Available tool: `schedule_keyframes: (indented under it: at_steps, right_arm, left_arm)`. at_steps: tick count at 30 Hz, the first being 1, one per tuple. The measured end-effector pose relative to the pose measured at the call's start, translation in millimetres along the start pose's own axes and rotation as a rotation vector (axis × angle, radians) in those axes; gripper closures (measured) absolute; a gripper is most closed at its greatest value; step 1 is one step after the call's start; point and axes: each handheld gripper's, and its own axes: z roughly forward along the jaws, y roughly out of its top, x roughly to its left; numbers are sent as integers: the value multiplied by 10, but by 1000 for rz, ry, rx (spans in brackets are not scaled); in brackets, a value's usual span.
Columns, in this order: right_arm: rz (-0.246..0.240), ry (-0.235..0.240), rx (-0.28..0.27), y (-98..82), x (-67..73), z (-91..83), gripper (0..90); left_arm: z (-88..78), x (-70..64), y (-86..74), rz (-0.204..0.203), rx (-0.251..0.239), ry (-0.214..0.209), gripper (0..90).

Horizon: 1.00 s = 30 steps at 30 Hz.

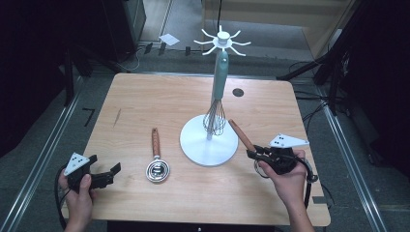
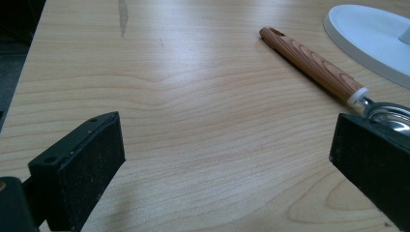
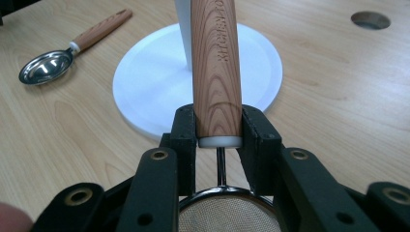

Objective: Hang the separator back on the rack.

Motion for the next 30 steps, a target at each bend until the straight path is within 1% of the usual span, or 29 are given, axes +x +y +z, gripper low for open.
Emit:
schedule_keyframes:
  at_steps: [2, 5, 6, 10, 14, 17, 21, 25, 26, 29, 30]
  right_arm:
    - [-10, -28, -18, 1, 19, -15, 712]
    - [-21, -43, -26, 11, 41, -33, 712]
    - [-21, -47, -37, 16, 55, -37, 712]
    - [-20, -39, -59, 40, 82, -55, 713]
    - [-17, -15, -88, 69, 98, -85, 713]
    - [-26, -15, -96, 85, 121, -98, 713]
    - [-33, -10, -124, 117, 163, -121, 714]
    - [-37, -17, -155, 157, 192, -165, 713]
    - [-38, -20, -171, 168, 200, -183, 713]
    - [-28, -23, -194, 180, 205, -209, 713]
    - [-22, -34, -200, 182, 207, -218, 713]
  left_arm:
    - [0, 0, 0, -2, -2, 1, 0]
    - [0, -2, 0, -1, -2, 2, 0]
    - [1, -3, 0, 1, -2, 2, 0]
    - [-2, -2, -1, 1, -4, 3, 0]
    - [-1, -4, 0, 2, -3, 5, 0]
    - [-2, -2, -1, -1, -6, 2, 0]
    - [-2, -3, -2, -1, -9, 2, 0]
    - [-3, -5, -3, -1, -10, 6, 0]
    - [-4, -5, -3, 0, -10, 6, 0]
    - [-4, -5, -3, -1, -10, 7, 0]
    - [-4, -5, -3, -1, -10, 7, 0]
